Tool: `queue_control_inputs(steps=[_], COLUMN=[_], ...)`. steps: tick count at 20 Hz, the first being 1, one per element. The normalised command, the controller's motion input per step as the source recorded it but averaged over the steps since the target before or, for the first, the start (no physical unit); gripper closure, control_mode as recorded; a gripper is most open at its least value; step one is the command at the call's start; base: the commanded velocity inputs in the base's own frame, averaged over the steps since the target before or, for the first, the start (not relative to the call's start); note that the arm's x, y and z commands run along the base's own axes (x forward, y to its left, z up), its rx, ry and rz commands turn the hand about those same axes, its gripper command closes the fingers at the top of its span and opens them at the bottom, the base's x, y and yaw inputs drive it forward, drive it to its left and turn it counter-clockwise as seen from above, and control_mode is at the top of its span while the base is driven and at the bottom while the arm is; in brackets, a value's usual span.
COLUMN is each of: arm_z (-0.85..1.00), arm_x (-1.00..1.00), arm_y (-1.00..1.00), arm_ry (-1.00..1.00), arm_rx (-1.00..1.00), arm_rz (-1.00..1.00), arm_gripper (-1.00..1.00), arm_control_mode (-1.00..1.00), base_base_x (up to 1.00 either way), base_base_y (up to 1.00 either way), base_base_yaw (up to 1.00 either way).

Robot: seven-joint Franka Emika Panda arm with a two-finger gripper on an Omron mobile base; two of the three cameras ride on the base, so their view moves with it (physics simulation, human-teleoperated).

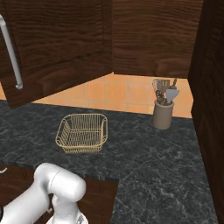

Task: Open the cabinet, pick up the bread from the cabinet and place it in the basket. Then move the basket to the dining counter.

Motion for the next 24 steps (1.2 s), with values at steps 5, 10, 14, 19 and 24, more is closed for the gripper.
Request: queue_control_inputs(steps=[5, 10, 14, 19, 24], arm_z=[-0.03, -0.03, -0.01, 0.0, 0.0], arm_x=[0.01, -0.4, -0.54, -0.4, -0.21], arm_y=[-0.76, -0.99, -1.0, -1.0, -1.0], arm_ry=[0.0, 0.0, 0.0, 0.0, 0.0], arm_rx=[0.0, 0.02, 0.04, 0.04, 0.07], arm_rz=[-0.18, -0.14, -0.17, -0.08, -0.04], arm_gripper=[-1.0, -1.0, -1.0, -1.0, -1.0], arm_control_mode=[-1.0, -1.0, -1.0, -1.0, -1.0], base_base_x=[0.0, 0.0, 0.0, 0.0, 0.0], base_base_y=[0.0, 0.0, 0.0, 0.0, 0.0], base_base_yaw=[0.0, 0.0, 0.0, 0.0, 0.0])
